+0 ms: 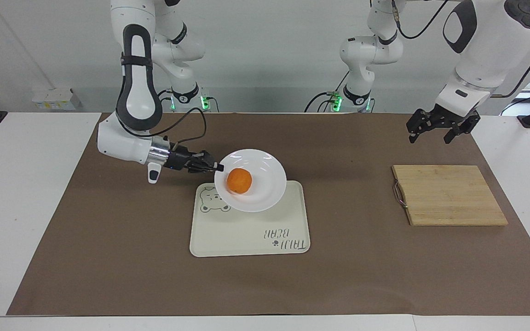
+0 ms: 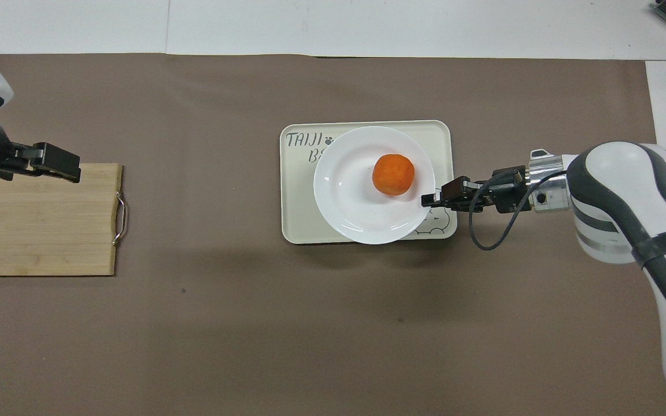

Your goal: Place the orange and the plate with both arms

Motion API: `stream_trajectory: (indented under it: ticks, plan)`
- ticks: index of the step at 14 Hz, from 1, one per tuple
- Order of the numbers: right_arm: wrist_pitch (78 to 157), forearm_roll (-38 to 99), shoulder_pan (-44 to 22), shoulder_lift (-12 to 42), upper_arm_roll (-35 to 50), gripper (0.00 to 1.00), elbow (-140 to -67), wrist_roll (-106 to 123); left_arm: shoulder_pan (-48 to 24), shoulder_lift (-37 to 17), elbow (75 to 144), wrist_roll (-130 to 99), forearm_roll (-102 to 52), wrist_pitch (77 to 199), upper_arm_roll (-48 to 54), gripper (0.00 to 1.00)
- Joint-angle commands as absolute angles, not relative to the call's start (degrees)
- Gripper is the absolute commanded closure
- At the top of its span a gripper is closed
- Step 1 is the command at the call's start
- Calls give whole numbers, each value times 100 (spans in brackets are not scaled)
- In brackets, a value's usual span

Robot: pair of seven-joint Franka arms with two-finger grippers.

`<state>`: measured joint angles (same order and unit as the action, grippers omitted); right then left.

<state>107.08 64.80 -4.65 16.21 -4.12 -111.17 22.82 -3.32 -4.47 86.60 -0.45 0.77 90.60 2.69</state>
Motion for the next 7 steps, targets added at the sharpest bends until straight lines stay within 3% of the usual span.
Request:
stream_trajectory:
  ticks: [1, 7]
  plan:
    - [10809, 6820, -457, 2257, -352, 100, -10426, 2101, -404, -413, 8604, -35, 167, 8947, 202, 0]
    - [11153, 6803, -641, 2637, -334, 100, -10528, 2346, -404, -413, 8604, -35, 167, 8947, 202, 0]
